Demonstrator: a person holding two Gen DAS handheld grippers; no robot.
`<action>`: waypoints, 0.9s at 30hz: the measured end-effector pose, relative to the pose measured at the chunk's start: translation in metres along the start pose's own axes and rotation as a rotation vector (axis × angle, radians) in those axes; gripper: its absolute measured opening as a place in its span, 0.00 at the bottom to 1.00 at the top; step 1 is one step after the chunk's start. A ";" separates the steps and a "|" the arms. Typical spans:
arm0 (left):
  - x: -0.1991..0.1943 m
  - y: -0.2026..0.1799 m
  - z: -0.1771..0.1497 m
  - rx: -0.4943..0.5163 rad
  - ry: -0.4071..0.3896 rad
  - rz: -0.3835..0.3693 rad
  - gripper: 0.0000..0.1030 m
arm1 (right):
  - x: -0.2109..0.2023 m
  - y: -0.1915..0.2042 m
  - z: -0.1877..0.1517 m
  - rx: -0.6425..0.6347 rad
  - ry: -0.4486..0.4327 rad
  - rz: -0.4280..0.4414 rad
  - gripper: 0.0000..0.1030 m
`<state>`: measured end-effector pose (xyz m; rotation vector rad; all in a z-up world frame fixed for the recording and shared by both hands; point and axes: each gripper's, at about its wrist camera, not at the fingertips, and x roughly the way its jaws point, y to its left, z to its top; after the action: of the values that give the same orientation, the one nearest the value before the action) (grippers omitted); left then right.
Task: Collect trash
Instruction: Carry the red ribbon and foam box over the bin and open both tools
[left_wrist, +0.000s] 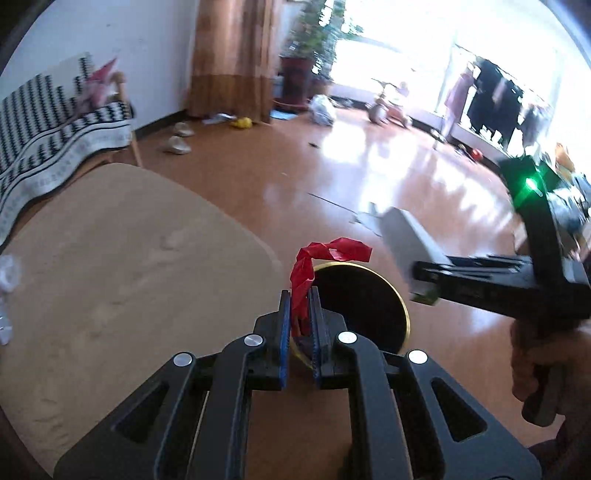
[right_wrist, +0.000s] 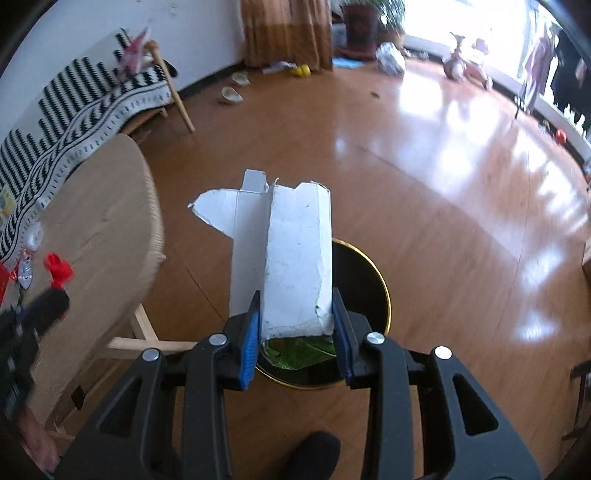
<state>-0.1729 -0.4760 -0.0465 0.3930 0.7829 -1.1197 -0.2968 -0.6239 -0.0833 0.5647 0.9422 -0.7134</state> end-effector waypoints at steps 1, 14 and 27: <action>0.003 -0.005 -0.001 0.010 0.004 -0.004 0.08 | 0.004 -0.005 0.000 0.007 0.013 -0.001 0.33; 0.024 -0.014 0.003 0.020 0.023 -0.015 0.08 | 0.010 0.000 0.000 -0.004 0.029 -0.010 0.34; 0.039 -0.022 0.005 -0.004 0.050 -0.049 0.08 | -0.005 -0.010 0.002 0.034 -0.037 -0.047 0.63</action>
<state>-0.1832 -0.5135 -0.0695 0.4016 0.8420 -1.1572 -0.3049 -0.6301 -0.0793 0.5595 0.9129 -0.7807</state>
